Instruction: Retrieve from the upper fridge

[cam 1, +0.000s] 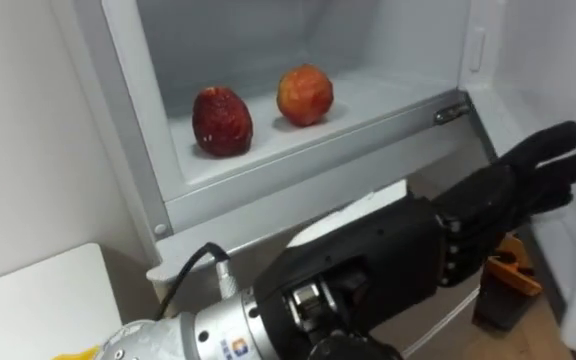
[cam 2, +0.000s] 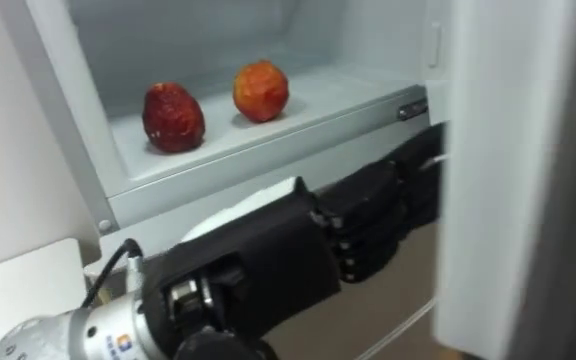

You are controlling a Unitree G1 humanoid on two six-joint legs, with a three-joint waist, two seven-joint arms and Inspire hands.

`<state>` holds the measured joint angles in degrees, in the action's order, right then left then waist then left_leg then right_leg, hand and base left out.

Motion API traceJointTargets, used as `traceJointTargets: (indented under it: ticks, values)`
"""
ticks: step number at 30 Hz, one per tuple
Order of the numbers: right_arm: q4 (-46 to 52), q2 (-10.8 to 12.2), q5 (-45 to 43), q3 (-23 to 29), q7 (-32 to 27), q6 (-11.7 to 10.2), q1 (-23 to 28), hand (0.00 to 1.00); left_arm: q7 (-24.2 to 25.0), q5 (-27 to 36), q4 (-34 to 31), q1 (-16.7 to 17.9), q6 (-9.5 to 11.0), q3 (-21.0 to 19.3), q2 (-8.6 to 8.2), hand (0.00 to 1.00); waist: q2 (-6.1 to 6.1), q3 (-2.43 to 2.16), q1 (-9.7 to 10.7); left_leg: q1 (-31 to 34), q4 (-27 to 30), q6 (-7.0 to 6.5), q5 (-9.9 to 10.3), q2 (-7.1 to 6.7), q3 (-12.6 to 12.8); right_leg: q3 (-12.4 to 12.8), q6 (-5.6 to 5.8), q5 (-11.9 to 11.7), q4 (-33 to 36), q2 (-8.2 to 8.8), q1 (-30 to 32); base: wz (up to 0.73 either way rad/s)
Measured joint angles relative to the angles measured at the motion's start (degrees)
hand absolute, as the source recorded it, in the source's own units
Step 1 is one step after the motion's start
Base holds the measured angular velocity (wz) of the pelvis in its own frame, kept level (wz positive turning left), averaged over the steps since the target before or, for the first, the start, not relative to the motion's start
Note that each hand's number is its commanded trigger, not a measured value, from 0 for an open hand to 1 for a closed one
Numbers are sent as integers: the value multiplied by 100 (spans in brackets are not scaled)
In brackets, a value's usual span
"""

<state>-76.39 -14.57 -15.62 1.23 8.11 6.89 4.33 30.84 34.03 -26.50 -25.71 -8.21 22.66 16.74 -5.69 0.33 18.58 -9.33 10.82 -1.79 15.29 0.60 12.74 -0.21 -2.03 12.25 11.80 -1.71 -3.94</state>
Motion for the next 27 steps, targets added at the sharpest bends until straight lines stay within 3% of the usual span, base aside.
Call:
traceJointTargets:
  ticks: [5,13,20,27]
  values:
    - [-1,-5,309,1,-57,-12,18,0,17,2,83,-228,0,5,-34,0,-47,24,70,-26,-1,0,0,24,150,63,-8,-4,-16,-31,27,-7]
    - [-41,-163,716,-4,-126,-117,0,0,4,8,83,-391,1,60,-91,0,-143,20,136,-19,-2,1,0,54,305,129,-31,-22,4,-62,92,-5]
    - [-46,-197,742,-8,-170,-115,-4,0,-11,3,84,-636,0,356,-331,0,-194,-12,140,-12,-1,1,0,66,314,186,-47,-32,3,-84,101,-3]
    - [-182,-197,741,-4,-222,-182,-23,0,-92,-113,85,-676,0,350,-206,0,-185,-3,114,-24,-38,2,0,89,289,188,-63,-41,14,-114,85,-1]
